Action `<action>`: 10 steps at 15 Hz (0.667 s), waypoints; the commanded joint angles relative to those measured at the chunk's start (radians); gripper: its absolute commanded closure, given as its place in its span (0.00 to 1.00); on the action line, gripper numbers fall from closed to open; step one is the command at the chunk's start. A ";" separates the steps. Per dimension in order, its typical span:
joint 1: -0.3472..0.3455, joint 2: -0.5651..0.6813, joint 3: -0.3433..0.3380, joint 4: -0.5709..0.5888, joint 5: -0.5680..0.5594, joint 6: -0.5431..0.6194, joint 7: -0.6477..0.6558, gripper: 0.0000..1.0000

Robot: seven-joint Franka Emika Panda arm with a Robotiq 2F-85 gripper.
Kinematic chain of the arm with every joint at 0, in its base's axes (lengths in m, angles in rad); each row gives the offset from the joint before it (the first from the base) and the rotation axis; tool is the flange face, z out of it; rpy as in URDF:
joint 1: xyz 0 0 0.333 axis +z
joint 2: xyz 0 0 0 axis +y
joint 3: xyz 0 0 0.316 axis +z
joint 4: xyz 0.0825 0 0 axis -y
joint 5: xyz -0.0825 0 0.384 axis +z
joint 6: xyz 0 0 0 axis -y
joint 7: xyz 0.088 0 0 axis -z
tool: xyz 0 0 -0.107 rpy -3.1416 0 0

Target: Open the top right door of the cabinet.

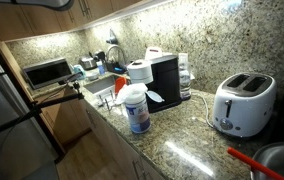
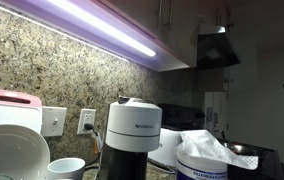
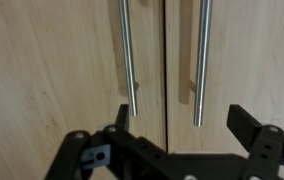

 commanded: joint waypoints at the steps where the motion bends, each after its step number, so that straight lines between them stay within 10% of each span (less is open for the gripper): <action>1: -0.243 -0.180 0.069 0.202 0.094 -0.125 0.114 0.00; 5: -0.383 -0.355 -0.026 0.349 0.115 -0.376 0.280 0.00; 10: -0.364 -0.276 -0.021 0.469 0.011 -0.437 0.288 0.00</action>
